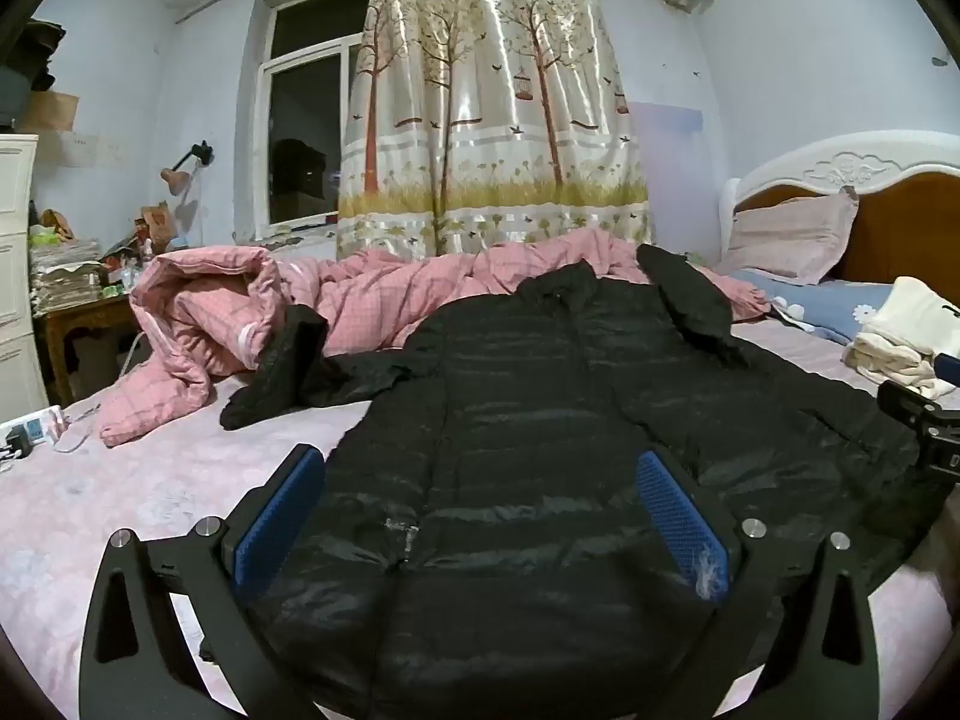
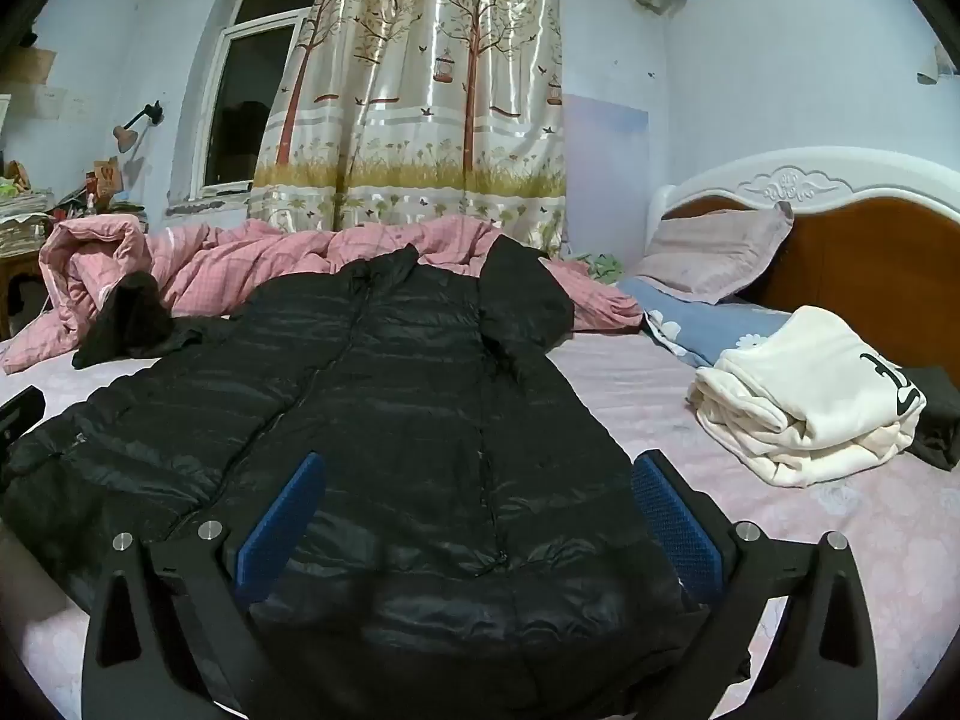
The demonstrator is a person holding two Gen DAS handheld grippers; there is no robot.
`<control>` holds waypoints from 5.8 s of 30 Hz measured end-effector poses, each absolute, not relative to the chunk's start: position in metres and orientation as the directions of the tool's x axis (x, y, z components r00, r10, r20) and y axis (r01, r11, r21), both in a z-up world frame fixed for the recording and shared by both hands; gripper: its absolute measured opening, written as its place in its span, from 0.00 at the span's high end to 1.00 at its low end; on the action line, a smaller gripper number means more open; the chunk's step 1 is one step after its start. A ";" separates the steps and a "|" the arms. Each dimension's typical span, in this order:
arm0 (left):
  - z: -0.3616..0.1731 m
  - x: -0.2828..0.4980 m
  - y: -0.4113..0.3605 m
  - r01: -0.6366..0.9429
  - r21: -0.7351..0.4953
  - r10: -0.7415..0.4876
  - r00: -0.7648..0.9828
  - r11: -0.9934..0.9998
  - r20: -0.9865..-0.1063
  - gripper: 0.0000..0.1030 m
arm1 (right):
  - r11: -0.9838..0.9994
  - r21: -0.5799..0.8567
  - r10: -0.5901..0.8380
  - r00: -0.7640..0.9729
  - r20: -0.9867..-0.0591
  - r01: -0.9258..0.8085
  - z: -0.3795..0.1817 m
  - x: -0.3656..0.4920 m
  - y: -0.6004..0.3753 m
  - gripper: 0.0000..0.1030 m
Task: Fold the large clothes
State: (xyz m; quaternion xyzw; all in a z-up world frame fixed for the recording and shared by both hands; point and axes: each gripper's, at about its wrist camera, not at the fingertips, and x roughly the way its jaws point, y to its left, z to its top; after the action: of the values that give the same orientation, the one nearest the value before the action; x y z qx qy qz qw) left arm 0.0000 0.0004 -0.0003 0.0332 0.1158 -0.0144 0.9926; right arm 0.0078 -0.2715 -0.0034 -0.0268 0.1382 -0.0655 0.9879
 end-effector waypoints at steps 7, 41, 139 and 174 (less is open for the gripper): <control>0.001 -0.001 -0.006 0.028 0.080 -0.009 0.974 0.996 -0.225 0.00 | 0.988 -0.073 -0.151 0.953 -0.263 0.137 -0.003 0.006 -0.271 0.00; 0.000 -0.005 -0.013 0.007 0.132 0.020 0.979 0.991 -0.202 0.00 | 0.984 -0.100 -0.170 0.948 -0.270 0.148 -0.005 0.008 -0.263 0.00; -0.034 0.013 0.077 -0.031 -0.028 0.003 0.731 0.999 -0.682 0.07 | 0.952 0.255 0.052 0.735 -0.677 0.167 -0.033 -0.009 -0.394 0.11; 0.057 -0.070 0.083 -0.034 -0.094 -0.023 0.840 0.995 -0.542 0.96 | 0.997 0.071 0.015 0.932 -0.362 0.012 0.062 -0.132 -0.329 0.94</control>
State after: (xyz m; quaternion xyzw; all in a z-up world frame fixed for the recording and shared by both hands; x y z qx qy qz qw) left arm -0.0699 0.0828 0.0566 -0.0497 0.2826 0.0029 0.9579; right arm -0.1318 -0.3293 0.0620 0.0361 0.1843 0.0008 0.9822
